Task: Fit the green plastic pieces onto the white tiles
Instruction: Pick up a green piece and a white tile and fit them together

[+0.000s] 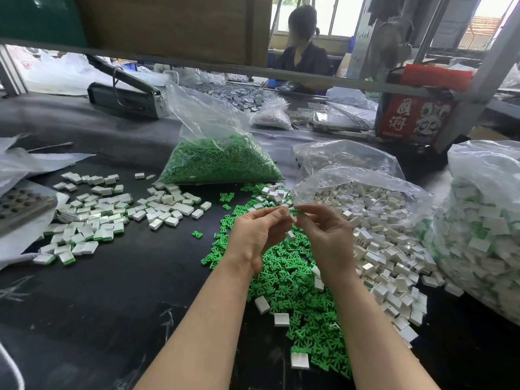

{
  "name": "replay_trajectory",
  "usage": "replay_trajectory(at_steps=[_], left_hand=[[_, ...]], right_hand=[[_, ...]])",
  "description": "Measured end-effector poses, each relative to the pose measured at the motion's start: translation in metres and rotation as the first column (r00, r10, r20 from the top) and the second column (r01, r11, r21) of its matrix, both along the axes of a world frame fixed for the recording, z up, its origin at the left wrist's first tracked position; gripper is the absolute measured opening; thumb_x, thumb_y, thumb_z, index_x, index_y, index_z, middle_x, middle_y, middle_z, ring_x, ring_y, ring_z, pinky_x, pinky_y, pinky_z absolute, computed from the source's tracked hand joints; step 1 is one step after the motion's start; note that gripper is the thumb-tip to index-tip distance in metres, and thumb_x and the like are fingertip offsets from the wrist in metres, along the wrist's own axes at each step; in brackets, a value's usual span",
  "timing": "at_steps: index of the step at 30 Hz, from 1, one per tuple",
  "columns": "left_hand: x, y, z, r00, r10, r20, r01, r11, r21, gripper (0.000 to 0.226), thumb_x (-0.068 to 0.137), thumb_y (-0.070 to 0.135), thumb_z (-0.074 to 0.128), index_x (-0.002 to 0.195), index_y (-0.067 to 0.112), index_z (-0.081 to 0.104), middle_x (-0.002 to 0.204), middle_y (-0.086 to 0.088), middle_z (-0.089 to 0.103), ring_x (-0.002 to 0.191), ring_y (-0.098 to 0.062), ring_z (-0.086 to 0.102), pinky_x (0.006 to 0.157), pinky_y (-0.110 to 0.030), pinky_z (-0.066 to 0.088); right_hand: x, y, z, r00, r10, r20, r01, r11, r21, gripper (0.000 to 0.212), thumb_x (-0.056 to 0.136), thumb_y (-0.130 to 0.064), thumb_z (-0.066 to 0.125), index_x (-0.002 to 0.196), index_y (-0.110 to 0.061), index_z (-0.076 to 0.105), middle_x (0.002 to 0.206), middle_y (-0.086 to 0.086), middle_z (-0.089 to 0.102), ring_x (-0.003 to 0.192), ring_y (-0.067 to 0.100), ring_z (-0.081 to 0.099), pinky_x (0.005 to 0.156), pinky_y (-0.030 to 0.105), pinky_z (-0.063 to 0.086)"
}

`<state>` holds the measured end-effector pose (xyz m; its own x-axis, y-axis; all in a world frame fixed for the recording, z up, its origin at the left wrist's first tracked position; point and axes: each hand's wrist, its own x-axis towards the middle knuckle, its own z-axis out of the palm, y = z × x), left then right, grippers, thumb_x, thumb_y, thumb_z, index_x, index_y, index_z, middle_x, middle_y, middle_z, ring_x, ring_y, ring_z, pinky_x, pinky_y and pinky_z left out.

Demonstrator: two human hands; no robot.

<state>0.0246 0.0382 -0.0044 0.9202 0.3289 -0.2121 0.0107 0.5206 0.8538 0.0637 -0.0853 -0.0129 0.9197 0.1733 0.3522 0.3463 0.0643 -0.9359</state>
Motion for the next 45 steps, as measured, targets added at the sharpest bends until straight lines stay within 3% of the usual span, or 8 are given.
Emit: replay_trajectory(at_steps=[3, 8, 17, 20, 24, 30, 34, 45], left_hand=[[0.000, 0.001, 0.000, 1.000, -0.002, 0.008, 0.003, 0.999, -0.042, 0.015, 0.077, 0.017, 0.075, 0.090, 0.011, 0.072, 0.082, -0.007, 0.076, 0.068, -0.013, 0.073, 0.054, -0.021, 0.054], [0.000, 0.001, 0.001, 1.000, -0.021, 0.018, 0.022, 0.998, -0.066, 0.025, 0.069, 0.018, 0.077, 0.091, 0.011, 0.068, 0.081, -0.007, 0.076, 0.067, -0.012, 0.072, 0.053, -0.020, 0.053], [0.001, 0.001, -0.001, 0.999, 0.000, 0.032, 0.004, 0.992, -0.128, 0.024, 0.068, 0.011, 0.076, 0.090, 0.011, 0.066, 0.074, -0.005, 0.074, 0.066, -0.014, 0.072, 0.052, -0.021, 0.054], [0.002, 0.000, -0.003, 0.998, 0.023, 0.054, -0.017, 0.995, -0.098, 0.015, 0.077, 0.001, 0.072, 0.089, 0.008, 0.065, 0.072, -0.006, 0.074, 0.064, -0.014, 0.072, 0.051, -0.019, 0.053], [0.003, -0.001, -0.004, 0.997, 0.044, 0.068, -0.042, 0.998, -0.040, 0.013, 0.080, -0.001, 0.071, 0.087, 0.008, 0.065, 0.074, -0.006, 0.075, 0.066, -0.015, 0.073, 0.052, -0.018, 0.052], [0.003, -0.003, 0.000, 0.994, 0.053, 0.097, -0.045, 0.995, -0.088, 0.027, 0.061, 0.011, 0.076, 0.087, 0.007, 0.071, 0.077, -0.008, 0.075, 0.066, -0.014, 0.073, 0.055, -0.018, 0.054], [0.003, -0.002, -0.002, 0.995, 0.023, 0.099, -0.012, 0.994, -0.109, 0.013, 0.081, 0.001, 0.067, 0.092, 0.006, 0.072, 0.077, -0.010, 0.075, 0.070, -0.016, 0.073, 0.059, -0.019, 0.056], [0.001, 0.001, 0.000, 0.984, 0.069, 0.163, -0.094, 0.984, 0.151, 0.012, 0.080, 0.003, 0.074, 0.090, 0.007, 0.070, 0.073, -0.006, 0.074, 0.069, -0.013, 0.072, 0.061, -0.017, 0.053]], right_hand=[[-0.001, -0.001, 0.000, 0.999, -0.009, 0.035, 0.009, 1.000, -0.028, 0.022, 0.086, -0.002, 0.070, 0.090, -0.024, 0.076, 0.077, 0.014, 0.070, 0.060, 0.024, 0.051, 0.057, 0.042, 0.044], [-0.001, 0.000, 0.000, 0.997, -0.010, 0.072, 0.012, 0.999, -0.037, 0.018, 0.086, -0.003, 0.071, 0.094, -0.018, 0.076, 0.079, 0.015, 0.070, 0.058, 0.024, 0.048, 0.050, 0.042, 0.040], [-0.001, 0.000, -0.003, 0.989, -0.029, 0.148, 0.048, 0.991, -0.128, 0.018, 0.087, -0.006, 0.070, 0.093, -0.021, 0.077, 0.073, -0.002, 0.070, 0.046, 0.003, 0.041, 0.043, 0.015, 0.032], [-0.001, 0.001, -0.003, 0.997, -0.025, 0.072, 0.032, 0.995, -0.092, 0.019, 0.089, -0.001, 0.065, 0.096, -0.015, 0.076, 0.072, 0.001, 0.070, 0.048, 0.012, 0.052, 0.043, 0.024, 0.043], [-0.001, 0.002, 0.001, 1.000, 0.023, -0.012, -0.024, 0.997, -0.071, 0.007, 0.087, -0.011, 0.072, 0.092, -0.012, 0.075, 0.084, 0.003, 0.075, 0.079, 0.019, 0.072, 0.072, 0.027, 0.058], [-0.002, 0.001, 0.004, 0.994, 0.020, -0.105, -0.013, 0.998, 0.066, 0.006, 0.086, -0.005, 0.071, 0.091, -0.005, 0.072, 0.076, 0.001, 0.072, 0.063, 0.001, 0.064, 0.059, 0.012, 0.048], [-0.003, -0.002, 0.006, 0.992, -0.001, -0.123, 0.011, 0.996, 0.087, 0.009, 0.087, -0.006, 0.070, 0.096, -0.003, 0.073, 0.079, 0.003, 0.073, 0.064, 0.000, 0.064, 0.060, 0.012, 0.048], [-0.006, -0.006, 0.015, 0.990, 0.003, -0.141, -0.007, 1.000, -0.024, 0.013, 0.084, -0.013, 0.074, 0.093, -0.003, 0.072, 0.082, 0.007, 0.073, 0.059, -0.004, 0.061, 0.056, 0.010, 0.046]])
